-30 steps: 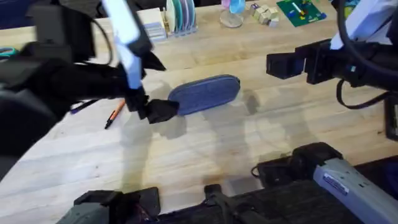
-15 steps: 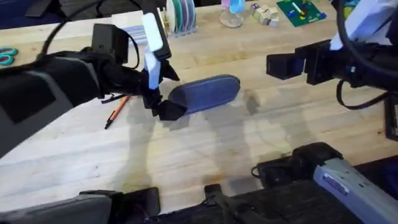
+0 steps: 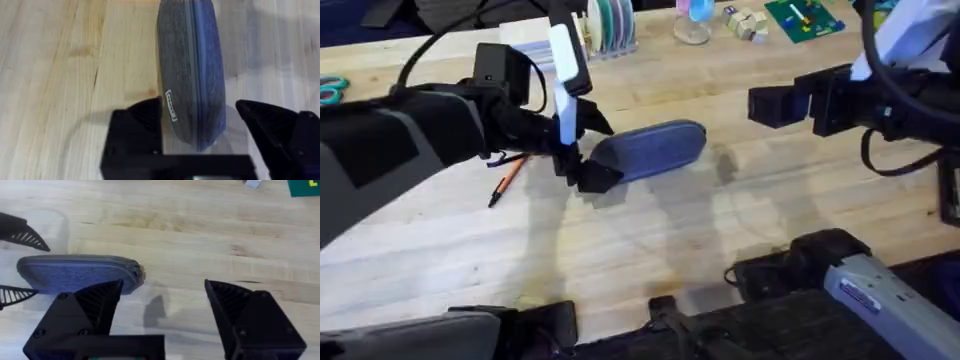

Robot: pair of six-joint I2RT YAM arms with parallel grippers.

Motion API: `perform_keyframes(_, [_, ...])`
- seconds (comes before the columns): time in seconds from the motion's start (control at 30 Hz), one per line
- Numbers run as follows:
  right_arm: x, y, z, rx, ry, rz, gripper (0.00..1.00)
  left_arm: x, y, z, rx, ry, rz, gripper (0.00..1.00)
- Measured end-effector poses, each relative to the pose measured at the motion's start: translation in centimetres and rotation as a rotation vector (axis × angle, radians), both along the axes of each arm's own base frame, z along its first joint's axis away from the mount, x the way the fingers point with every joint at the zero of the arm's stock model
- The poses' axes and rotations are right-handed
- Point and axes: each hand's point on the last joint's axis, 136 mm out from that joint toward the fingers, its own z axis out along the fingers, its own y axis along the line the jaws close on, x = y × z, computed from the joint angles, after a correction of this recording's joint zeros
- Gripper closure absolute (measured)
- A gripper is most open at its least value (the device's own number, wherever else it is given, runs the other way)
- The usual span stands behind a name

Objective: Unzip the bag, pick up the pens from the table one at a time and place them inside, then zip the bag closed.

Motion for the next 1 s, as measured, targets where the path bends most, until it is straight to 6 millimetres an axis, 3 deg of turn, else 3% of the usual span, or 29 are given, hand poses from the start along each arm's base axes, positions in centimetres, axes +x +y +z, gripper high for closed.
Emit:
perform_keyframes(0.07, [0.0, 0.0, 0.0, 0.000, 0.000, 0.000, 0.004, 0.0, 0.0, 0.0, -0.003, 0.001, -0.001, 0.317])
perform_keyframes(0.17, [0.0, 0.0, 0.0, 0.000, 0.000, 0.000, 0.004, 0.0, -0.1, 0.1, -0.006, 0.000, -0.003, 0.802])
perform_keyframes(0.2, [0.0, 0.0, 0.0, 0.000, 0.000, 0.000, 0.003, -0.1, -0.1, 0.1, -0.006, 0.000, -0.004, 0.911])
perform_keyframes(0.23, [0.0, 0.0, 0.0, 0.000, 0.000, 0.000, 0.003, -0.1, -0.2, 0.1, -0.006, -0.001, -0.008, 0.943])
perform_keyframes(0.37, [0.0, 0.0, 0.0, 0.000, 0.000, 0.000, 0.006, -0.1, -0.2, 0.1, -0.006, 0.000, -0.008, 0.952])
perform_keyframes(0.57, [0.4, 0.0, -0.7, -0.024, 0.029, 0.020, 0.352, -0.1, -0.2, 0.1, -0.006, 0.000, -0.008, 0.961])
perform_keyframes(0.6, [0.5, 0.0, -1.0, -0.025, 0.043, 0.022, 0.374, -0.1, -0.2, 0.1, -0.006, 0.000, -0.008, 0.959])
perform_keyframes(0.7, [1.0, 0.0, -2.4, -0.028, 0.107, 0.026, 0.330, -0.1, -0.2, 0.1, -0.006, 0.000, -0.008, 0.960])
perform_keyframes(0.8, [1.6, 0.0, -4.0, -0.032, 0.178, 0.031, 0.197, -0.1, -0.2, 0.1, -0.006, 0.000, -0.008, 0.958])
perform_keyframes(0.87, [1.9, 0.0, -5.4, -0.036, 0.236, 0.037, 0.031, -0.1, -0.2, 0.1, -0.006, 0.000, -0.008, 0.958])
perform_keyframes(1.0, [2.6, 0.2, -8.9, -0.075, 0.376, 0.112, 0.004, -0.1, -0.2, 0.1, -0.006, 0.000, -0.008, 0.958])
